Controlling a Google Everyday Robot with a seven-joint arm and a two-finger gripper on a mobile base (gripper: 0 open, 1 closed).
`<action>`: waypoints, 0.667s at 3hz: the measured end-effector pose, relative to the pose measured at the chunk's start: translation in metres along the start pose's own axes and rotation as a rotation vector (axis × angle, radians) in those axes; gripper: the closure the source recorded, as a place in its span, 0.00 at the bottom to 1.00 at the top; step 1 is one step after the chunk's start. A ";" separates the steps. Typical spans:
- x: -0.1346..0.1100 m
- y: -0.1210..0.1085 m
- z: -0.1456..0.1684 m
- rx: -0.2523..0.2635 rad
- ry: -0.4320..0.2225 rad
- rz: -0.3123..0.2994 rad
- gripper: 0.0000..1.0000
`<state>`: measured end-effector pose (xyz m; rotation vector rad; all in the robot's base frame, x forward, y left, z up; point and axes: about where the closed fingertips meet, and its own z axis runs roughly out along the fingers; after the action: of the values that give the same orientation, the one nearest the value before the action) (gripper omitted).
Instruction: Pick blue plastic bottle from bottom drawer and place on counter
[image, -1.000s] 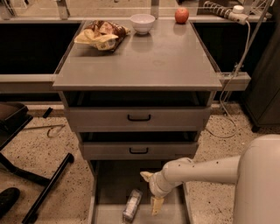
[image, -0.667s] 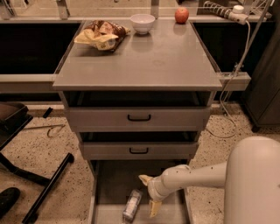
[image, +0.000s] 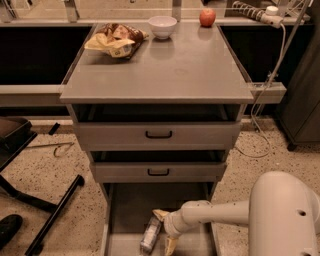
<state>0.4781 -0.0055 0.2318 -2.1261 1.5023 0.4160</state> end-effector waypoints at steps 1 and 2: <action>0.000 0.000 0.000 0.000 0.000 0.000 0.00; 0.003 0.000 0.012 0.017 0.012 -0.026 0.00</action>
Offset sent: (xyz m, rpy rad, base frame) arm 0.0070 0.0090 -0.0276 -0.0194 -0.0855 0.0231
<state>0.4799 -0.0013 0.2201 -2.1368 1.4777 0.3804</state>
